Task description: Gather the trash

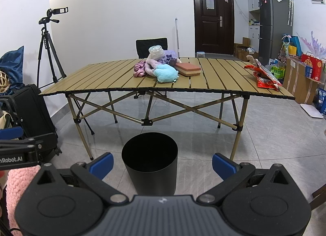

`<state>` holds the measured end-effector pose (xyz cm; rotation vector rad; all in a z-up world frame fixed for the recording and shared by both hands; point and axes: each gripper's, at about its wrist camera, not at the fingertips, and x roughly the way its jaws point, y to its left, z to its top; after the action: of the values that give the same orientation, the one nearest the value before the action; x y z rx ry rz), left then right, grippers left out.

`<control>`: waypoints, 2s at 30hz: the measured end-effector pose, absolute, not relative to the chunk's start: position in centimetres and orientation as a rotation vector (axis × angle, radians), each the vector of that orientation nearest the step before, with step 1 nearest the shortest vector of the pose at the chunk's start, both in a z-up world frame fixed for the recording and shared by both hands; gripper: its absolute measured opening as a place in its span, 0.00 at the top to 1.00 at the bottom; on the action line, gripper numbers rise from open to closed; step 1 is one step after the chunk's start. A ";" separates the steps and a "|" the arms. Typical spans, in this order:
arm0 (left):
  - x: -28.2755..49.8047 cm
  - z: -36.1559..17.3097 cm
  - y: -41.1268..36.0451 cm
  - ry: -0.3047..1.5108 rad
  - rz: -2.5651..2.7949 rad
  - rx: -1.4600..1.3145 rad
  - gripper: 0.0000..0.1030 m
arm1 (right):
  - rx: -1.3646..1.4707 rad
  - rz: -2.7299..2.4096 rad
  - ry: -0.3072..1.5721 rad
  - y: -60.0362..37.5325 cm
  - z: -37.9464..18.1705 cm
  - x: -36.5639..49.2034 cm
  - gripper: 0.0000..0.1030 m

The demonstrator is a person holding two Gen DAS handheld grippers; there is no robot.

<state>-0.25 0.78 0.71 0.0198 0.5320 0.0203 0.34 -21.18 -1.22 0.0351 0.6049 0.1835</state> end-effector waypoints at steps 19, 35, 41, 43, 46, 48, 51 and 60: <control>-0.4 0.7 0.9 0.528 0.021 0.019 0.00 | 0.037 0.186 0.604 -21.4 -1.3 0.1 0.00; 3.5 1.3 0.5 0.495 0.027 0.038 0.00 | 0.039 0.196 0.569 -21.4 -0.9 4.2 0.00; 7.1 1.3 0.1 0.480 0.028 0.042 0.00 | 0.055 0.195 0.547 -22.0 -1.0 7.6 0.00; 8.6 1.4 0.0 0.473 0.032 0.043 0.00 | 0.055 0.194 0.532 -22.0 -1.1 9.3 0.00; 10.8 1.4 0.0 0.465 0.039 0.042 0.00 | 0.052 0.196 0.520 -22.1 -1.0 11.0 0.00; 12.4 1.4 0.0 0.461 0.044 0.040 0.00 | 0.054 0.205 0.507 -22.1 -1.1 13.1 0.00; 14.8 1.4 0.2 0.452 0.053 0.039 0.00 | 0.055 0.214 0.493 -21.9 -1.3 15.7 0.00; 22.0 1.2 1.3 0.434 0.090 0.023 0.00 | 0.044 0.237 0.464 -20.4 -2.4 23.9 0.00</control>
<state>22.00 1.26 1.20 0.0231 0.4343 0.0899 23.85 -20.36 -2.38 0.0436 0.4644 0.2367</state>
